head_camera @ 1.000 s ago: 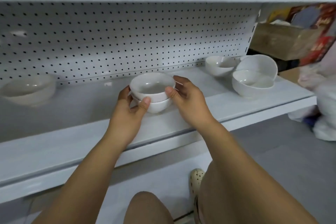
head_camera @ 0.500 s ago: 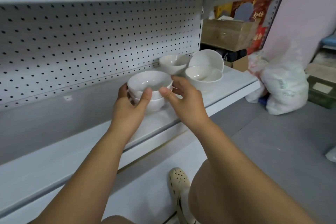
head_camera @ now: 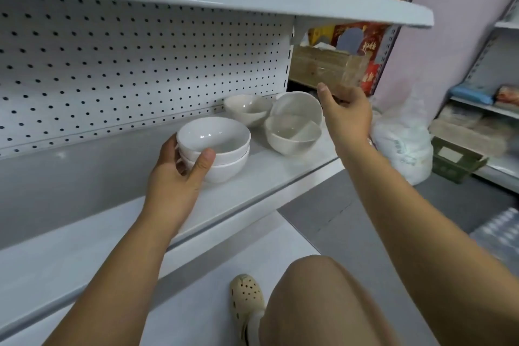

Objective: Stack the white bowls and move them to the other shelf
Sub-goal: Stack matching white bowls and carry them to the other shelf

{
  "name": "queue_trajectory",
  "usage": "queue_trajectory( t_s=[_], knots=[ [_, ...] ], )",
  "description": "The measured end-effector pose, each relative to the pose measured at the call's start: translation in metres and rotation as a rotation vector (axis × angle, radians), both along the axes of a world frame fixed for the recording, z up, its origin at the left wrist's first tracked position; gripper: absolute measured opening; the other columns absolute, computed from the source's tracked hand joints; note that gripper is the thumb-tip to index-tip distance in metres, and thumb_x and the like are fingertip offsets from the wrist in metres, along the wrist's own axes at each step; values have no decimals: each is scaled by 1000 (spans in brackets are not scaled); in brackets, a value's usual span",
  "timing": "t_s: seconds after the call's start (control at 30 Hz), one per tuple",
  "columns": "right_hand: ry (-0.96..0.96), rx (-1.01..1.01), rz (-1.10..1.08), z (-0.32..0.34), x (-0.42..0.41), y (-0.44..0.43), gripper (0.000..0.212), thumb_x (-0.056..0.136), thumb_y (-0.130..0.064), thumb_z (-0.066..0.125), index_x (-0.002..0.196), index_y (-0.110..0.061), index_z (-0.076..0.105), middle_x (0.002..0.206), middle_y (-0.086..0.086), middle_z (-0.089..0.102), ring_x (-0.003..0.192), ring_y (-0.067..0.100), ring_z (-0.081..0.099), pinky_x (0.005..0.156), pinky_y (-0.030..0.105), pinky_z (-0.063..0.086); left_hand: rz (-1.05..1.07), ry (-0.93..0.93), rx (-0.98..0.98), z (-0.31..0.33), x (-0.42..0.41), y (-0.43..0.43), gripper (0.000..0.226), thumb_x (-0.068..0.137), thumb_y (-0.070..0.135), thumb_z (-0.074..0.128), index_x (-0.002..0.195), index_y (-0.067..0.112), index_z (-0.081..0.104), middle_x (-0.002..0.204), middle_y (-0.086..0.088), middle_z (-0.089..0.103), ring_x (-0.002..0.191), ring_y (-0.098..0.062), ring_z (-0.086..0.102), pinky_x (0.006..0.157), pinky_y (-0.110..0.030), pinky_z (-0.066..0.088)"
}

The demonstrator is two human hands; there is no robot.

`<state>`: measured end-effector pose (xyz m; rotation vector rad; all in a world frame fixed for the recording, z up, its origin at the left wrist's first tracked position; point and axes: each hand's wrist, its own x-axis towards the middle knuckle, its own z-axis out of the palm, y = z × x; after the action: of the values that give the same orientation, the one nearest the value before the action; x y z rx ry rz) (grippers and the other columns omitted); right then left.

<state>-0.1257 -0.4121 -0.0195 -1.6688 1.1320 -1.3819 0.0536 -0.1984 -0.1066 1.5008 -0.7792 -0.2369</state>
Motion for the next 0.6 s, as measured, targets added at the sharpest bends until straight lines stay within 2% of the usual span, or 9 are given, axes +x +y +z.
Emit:
queue_trajectory(
  t_s=[0.1, 0.17, 0.2, 0.27, 0.3, 0.37, 0.5, 0.53, 0.6],
  knots=[
    [204, 174, 101, 15, 7, -25, 72, 87, -64, 69, 138, -14, 58, 131, 8, 65, 122, 31, 61, 102, 39, 51, 2, -8, -1, 1, 0, 0, 65, 86, 50, 69, 143, 31, 47, 123, 13, 63, 106, 9, 58, 82, -11, 42],
    [341, 305, 177, 20, 13, -39, 87, 88, -70, 62, 154, -18, 41, 155, 8, 46, 141, 35, 45, 109, 38, 42, -8, 8, -7, 1, -1, 1, 71, 78, 58, 67, 142, 33, 48, 124, 12, 64, 109, 4, 60, 85, -13, 43],
    [379, 406, 201, 20, 16, -45, 95, 85, -75, 60, 156, -17, 36, 158, 11, 41, 142, 39, 43, 110, 42, 43, -13, 15, -12, 1, -1, 1, 71, 76, 58, 68, 140, 35, 49, 124, 13, 64, 111, 3, 60, 87, -14, 44],
    [462, 584, 208, 18, 20, -53, 114, 70, -92, 57, 149, -13, 40, 144, 20, 50, 124, 45, 56, 97, 49, 53, -20, 37, -26, 1, 0, 2, 70, 74, 58, 70, 138, 38, 49, 124, 14, 64, 112, 5, 60, 91, -17, 45],
    [496, 620, 220, 16, 21, -54, 116, 64, -97, 56, 142, -11, 43, 133, 21, 55, 113, 44, 61, 90, 48, 56, -22, 43, -29, 1, 1, 1, 72, 74, 58, 71, 139, 38, 49, 125, 14, 64, 113, 5, 59, 93, -18, 46],
    [486, 631, 237, 13, 28, -59, 110, 60, -98, 57, 128, -13, 45, 116, 18, 60, 104, 40, 64, 89, 47, 57, -17, 41, -31, 0, 2, 2, 75, 74, 59, 71, 142, 37, 48, 127, 13, 64, 113, 6, 59, 92, -18, 45],
    [300, 675, 233, -2, 36, -82, 129, 25, -92, 78, 129, -21, 53, 124, 10, 64, 98, 35, 71, 85, 51, 61, -40, 57, -32, -1, 3, 1, 73, 74, 63, 75, 139, 40, 49, 129, 12, 64, 113, 4, 60, 93, -19, 46],
    [275, 682, 227, -4, 37, -84, 129, 23, -90, 80, 129, -22, 54, 124, 10, 64, 97, 34, 71, 84, 52, 61, -40, 58, -34, -1, 3, 1, 76, 73, 67, 78, 138, 41, 49, 129, 13, 65, 114, 3, 61, 94, -21, 47],
    [248, 699, 238, 1, 36, -78, 113, 40, -88, 79, 126, -18, 53, 116, 12, 66, 96, 34, 71, 87, 51, 61, -32, 58, -37, -2, 4, 1, 83, 65, 74, 75, 138, 42, 49, 128, 15, 65, 113, 2, 63, 95, -22, 48]
  ],
)
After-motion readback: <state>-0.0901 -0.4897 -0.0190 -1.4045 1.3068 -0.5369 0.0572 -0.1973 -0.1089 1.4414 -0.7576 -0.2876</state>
